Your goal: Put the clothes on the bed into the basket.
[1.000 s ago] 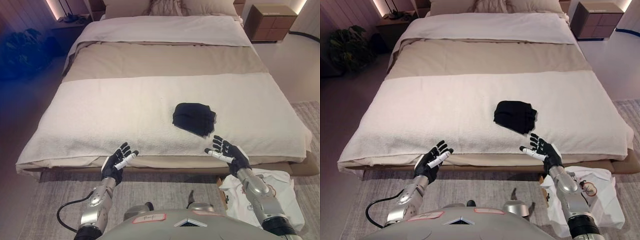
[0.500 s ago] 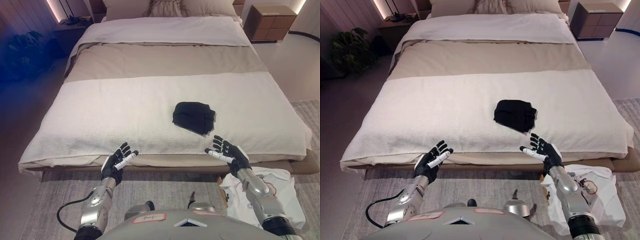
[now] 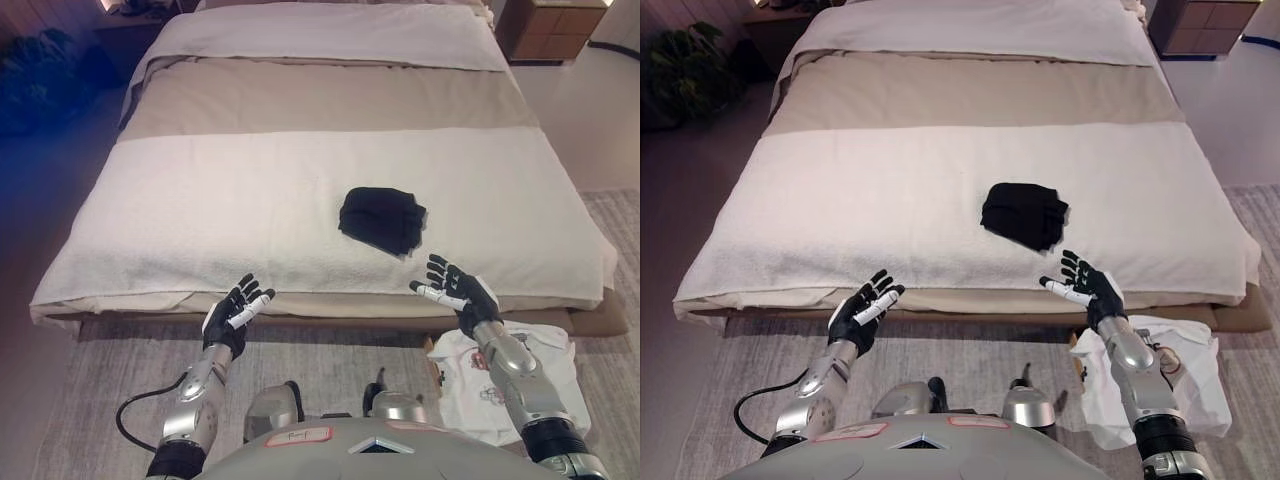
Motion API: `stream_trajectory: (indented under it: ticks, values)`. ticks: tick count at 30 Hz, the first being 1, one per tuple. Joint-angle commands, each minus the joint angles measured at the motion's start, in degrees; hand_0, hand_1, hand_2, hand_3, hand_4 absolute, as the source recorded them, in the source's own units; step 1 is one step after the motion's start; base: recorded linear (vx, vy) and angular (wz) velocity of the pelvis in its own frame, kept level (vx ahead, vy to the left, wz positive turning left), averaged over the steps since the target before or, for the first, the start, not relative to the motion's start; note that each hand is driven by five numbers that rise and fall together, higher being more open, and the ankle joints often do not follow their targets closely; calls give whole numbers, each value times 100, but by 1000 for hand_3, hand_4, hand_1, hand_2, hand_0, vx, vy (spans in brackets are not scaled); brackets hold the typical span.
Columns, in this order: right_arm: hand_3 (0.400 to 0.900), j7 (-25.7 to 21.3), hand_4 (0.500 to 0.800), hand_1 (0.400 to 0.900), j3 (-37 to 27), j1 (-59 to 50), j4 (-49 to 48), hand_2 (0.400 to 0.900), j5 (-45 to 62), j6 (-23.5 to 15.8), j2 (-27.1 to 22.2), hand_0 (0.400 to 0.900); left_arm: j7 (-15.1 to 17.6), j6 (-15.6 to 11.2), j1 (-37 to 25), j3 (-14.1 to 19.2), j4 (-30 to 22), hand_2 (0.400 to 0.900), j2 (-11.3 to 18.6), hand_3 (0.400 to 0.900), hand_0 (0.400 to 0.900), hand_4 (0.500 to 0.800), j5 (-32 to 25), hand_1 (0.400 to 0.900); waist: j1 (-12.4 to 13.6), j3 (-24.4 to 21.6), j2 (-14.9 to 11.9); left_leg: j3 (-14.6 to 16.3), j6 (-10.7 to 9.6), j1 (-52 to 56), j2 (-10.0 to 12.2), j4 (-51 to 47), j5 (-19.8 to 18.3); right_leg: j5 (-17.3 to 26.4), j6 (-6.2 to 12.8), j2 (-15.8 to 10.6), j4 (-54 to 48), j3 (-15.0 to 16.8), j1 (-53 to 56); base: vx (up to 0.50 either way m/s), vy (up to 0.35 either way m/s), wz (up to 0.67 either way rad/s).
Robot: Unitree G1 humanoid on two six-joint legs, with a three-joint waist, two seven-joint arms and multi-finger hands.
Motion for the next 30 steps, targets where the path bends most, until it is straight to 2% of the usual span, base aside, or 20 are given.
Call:
stream_trajectory:
  ticks: [1, 3, 4, 5, 8, 11, 13, 18, 19, 20, 22, 23, 24, 27, 28, 30]
  values:
    - [900, -214, 800, 900, -259, -630, -263, 900, 228, -689, -197, 900, 22, -595, -428, 158, -379, 900, 179, 900, 900, 800, -200, 900, -60, -186, -106, -53, 426, -956, -181, 572, -368, -370, -310, 486, -129, -155, 209, 77, 12, 11]
    - [900, -244, 800, 900, -274, -650, -238, 900, 242, -711, -210, 900, 63, -608, -446, 153, -385, 900, 205, 900, 900, 800, -197, 900, -57, -210, -128, -6, 445, -1054, -173, -80, -330, -352, -284, 500, -129, -153, 174, 105, 31, 3]
    - [900, -261, 800, 900, -261, -668, -212, 900, 233, -726, -219, 900, 93, -624, -476, 144, -360, 900, 216, 900, 900, 800, -196, 900, -54, -208, -118, -30, 425, -1069, -144, -522, -145, -339, -269, 539, -129, -145, 146, 122, 61, -3]
    - [900, -289, 800, 900, -239, -708, -179, 900, 226, -742, -241, 900, 130, -644, -503, 135, -335, 900, 221, 900, 900, 800, -188, 900, -47, -190, -74, -107, 373, -1181, -56, -1056, 249, -351, -243, 602, -129, -134, 127, 120, 62, -9]
    - [900, -359, 800, 900, -135, -858, -120, 900, 232, -790, -272, 900, 251, -710, -565, 137, -268, 900, 235, 900, 900, 800, -206, 900, 5, -132, 29, -198, 160, -1374, 145, -2096, 719, -461, -157, 721, -129, -24, 151, 146, 75, -26]
    - [900, -401, 800, 900, -79, -924, -111, 900, 174, -798, -266, 900, 313, -760, -538, 204, -298, 900, 233, 900, 900, 800, -238, 900, 144, -185, 104, 41, 22, -1266, 352, -2354, 1035, -620, -84, 764, -129, 196, 331, 236, 133, -51]
    - [900, -393, 800, 900, -49, -978, -111, 900, 177, -774, -201, 900, 331, -765, -526, 241, -326, 900, 270, 900, 900, 800, -275, 900, 210, -325, 100, 72, 101, -1206, 409, -2251, 962, -773, -65, 704, -129, 276, 529, 349, 180, -43]
    - [900, -425, 800, 900, 5, -948, -24, 900, 221, -776, 96, 900, 372, -795, -684, 170, -495, 900, 521, 900, 900, 800, -194, 900, 303, -603, -253, 459, 388, -1267, 138, -1813, 606, -928, 113, 249, 39, 82, 788, 366, 176, -7]
    - [900, -425, 800, 900, 5, -948, -24, 900, 220, -776, 99, 900, 372, -794, -683, 170, -496, 900, 524, 900, 900, 800, -194, 900, 309, -611, -260, 467, 391, -1275, 135, -1806, 599, -936, 116, 241, 50, 88, 776, 367, 222, -14]
    - [900, -432, 800, 900, 88, -987, -1, 900, 208, -749, 188, 900, 389, -798, -781, 164, -525, 900, 633, 900, 900, 800, -168, 900, 360, -694, -413, 595, 597, -1261, -19, -1730, 365, -865, 244, 16, 438, 72, 619, 325, 217, -17]
    - [900, -443, 800, 900, 138, -1072, 44, 900, 212, -760, 254, 900, 430, -818, -810, 166, -569, 900, 679, 900, 900, 800, -180, 900, 387, -778, -504, 616, 773, -1242, -202, -1713, 193, -587, 378, -148, 778, 117, 419, 320, 235, -10]
    - [900, -443, 800, 900, 138, -1073, 45, 900, 212, -760, 253, 900, 430, -818, -810, 166, -569, 900, 677, 900, 900, 800, -180, 900, 382, -793, -496, 610, 774, -1260, -196, -1718, 202, -580, 376, -139, 777, 116, 401, 320, 262, -8]
    - [900, -440, 800, 900, 185, -1116, 32, 900, 172, -746, 300, 900, 451, -833, -824, 189, -654, 900, 748, 900, 900, 800, -167, 900, 405, -838, -582, 632, 930, -1166, -400, -1670, -55, -274, 514, -313, 1239, 195, 197, 291, 259, -10]
    - [900, -482, 800, 900, 212, -1236, 54, 900, 174, -774, 373, 900, 493, -843, -927, 164, -667, 900, 822, 900, 900, 800, -175, 900, 395, -777, -623, 611, 1179, -969, -616, -1641, -326, 473, 625, -517, 2620, 209, -445, 269, 296, -6]
    - [900, -493, 800, 900, 245, -1303, 58, 900, 177, -781, 397, 900, 508, -850, -944, 177, -702, 900, 861, 900, 900, 800, -179, 900, 392, -710, -588, 602, 1258, -876, -650, -1639, -399, 650, 640, -573, 3200, 136, -673, 193, 279, -4]
    - [900, -557, 800, 900, 304, -1365, 44, 900, 94, -781, 447, 900, 540, -845, -913, 226, -819, 900, 871, 900, 900, 800, -205, 900, 397, -603, -525, 574, 1338, -447, -732, -1790, -622, 632, 700, -836, 3733, -236, -927, 257, 259, -5]
